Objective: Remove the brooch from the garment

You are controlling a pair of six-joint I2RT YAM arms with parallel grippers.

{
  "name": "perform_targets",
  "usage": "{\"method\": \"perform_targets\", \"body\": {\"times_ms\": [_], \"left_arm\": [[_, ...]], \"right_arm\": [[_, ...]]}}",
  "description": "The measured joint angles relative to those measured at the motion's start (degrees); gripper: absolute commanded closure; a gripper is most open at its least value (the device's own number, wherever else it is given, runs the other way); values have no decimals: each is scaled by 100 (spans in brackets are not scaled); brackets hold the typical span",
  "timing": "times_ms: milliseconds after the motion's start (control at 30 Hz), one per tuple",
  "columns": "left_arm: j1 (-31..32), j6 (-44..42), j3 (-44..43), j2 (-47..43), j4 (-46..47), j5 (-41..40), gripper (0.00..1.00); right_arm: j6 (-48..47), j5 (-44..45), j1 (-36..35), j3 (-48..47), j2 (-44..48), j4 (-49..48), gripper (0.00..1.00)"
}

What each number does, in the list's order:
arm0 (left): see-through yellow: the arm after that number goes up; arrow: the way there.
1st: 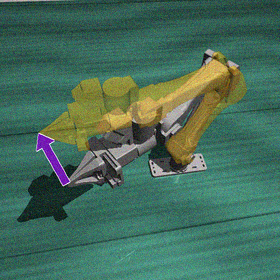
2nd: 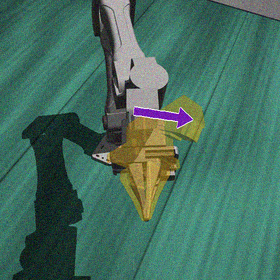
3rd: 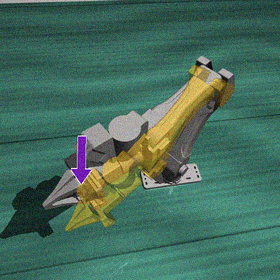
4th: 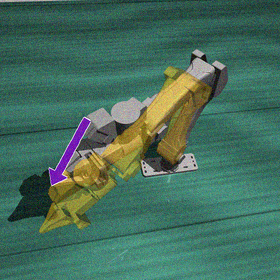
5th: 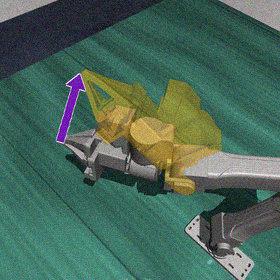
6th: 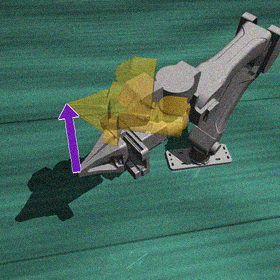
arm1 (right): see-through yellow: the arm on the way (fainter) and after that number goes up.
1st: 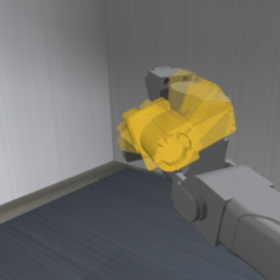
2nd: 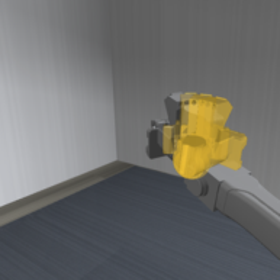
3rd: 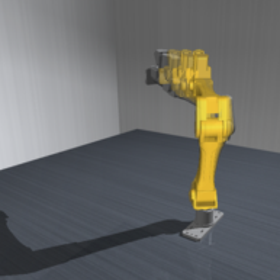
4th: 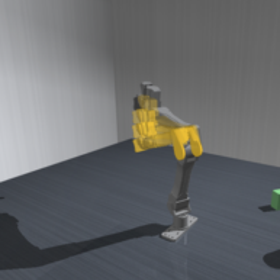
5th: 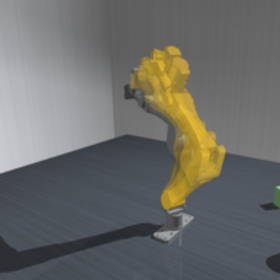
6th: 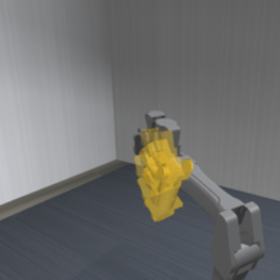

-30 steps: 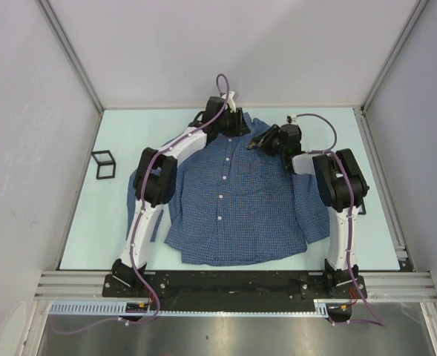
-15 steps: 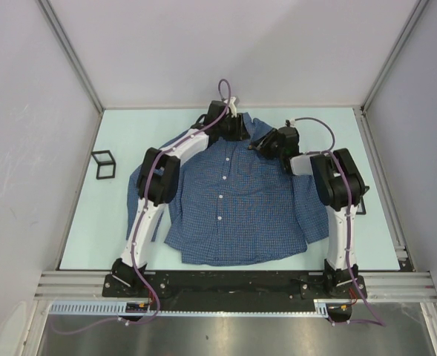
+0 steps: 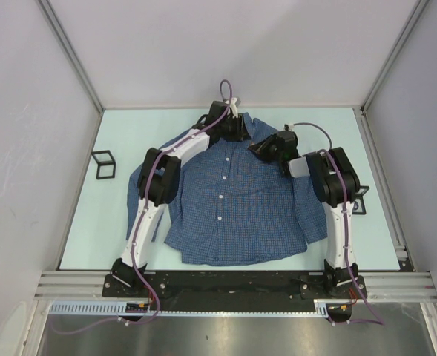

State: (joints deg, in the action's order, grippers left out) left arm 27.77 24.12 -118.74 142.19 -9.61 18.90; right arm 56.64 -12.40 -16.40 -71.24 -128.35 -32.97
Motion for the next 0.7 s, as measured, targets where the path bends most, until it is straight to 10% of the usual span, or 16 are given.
{"method": "perform_targets", "body": {"times_ms": [700], "left_arm": [[0,-24,-673,345,-417,142,51]], "right_arm": [[-887,-297,79,-2,-55,-205,100]]}}
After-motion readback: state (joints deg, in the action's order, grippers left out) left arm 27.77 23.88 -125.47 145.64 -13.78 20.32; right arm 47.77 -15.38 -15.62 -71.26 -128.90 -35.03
